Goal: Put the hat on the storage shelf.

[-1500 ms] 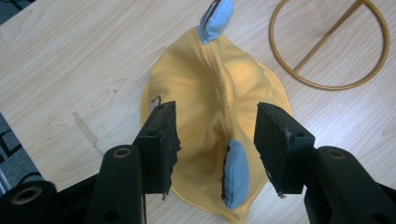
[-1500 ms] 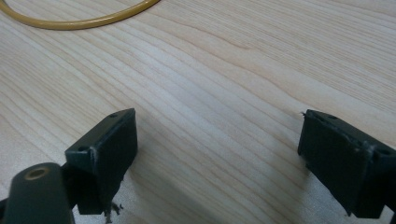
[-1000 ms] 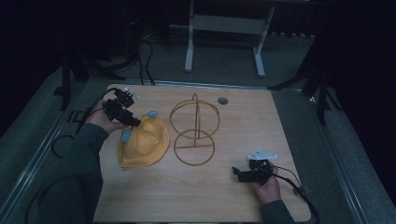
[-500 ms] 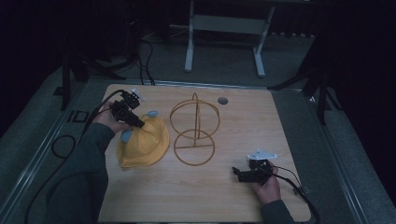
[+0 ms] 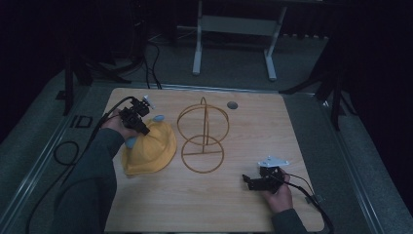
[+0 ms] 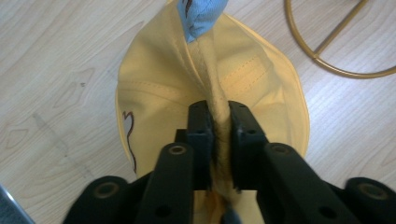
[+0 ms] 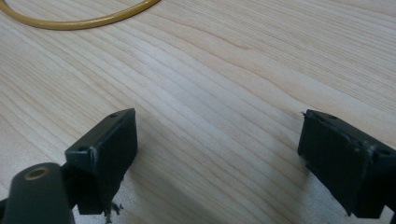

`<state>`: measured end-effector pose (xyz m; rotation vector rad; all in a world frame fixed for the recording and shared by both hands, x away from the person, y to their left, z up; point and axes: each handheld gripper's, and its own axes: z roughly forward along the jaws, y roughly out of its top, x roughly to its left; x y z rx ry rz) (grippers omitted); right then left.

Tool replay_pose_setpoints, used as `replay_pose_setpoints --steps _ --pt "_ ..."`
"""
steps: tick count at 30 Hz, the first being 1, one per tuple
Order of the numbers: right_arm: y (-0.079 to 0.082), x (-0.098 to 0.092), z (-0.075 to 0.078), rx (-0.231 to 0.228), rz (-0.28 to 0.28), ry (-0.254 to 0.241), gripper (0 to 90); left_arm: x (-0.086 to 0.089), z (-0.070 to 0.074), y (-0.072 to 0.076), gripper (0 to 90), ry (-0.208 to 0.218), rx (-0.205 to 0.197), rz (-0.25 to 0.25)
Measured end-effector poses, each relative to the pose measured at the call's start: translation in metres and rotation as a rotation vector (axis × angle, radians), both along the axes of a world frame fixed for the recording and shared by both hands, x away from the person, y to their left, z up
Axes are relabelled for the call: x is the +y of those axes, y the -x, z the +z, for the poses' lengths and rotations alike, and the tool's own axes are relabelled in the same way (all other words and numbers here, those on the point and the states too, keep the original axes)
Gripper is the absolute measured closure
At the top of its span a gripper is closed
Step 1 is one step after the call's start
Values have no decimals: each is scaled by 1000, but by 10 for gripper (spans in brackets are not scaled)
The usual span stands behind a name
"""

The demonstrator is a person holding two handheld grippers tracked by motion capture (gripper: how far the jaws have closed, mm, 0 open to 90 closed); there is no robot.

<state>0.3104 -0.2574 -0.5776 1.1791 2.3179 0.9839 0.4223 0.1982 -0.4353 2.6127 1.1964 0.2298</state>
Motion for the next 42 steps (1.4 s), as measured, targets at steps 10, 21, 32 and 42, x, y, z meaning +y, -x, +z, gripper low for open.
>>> replay_pose_setpoints --steps 10,21,32,42 --pt "0 0 0 0 0 0 117 8 10 4 835 42 -14 16" --pt "0 0 0 -1 1 1 118 17 22 8 834 64 -43 18" --pt "0 0 0 0 0 0 117 29 35 15 835 87 -74 27" --pt "0 0 0 0 0 0 117 33 52 19 835 101 -112 29"
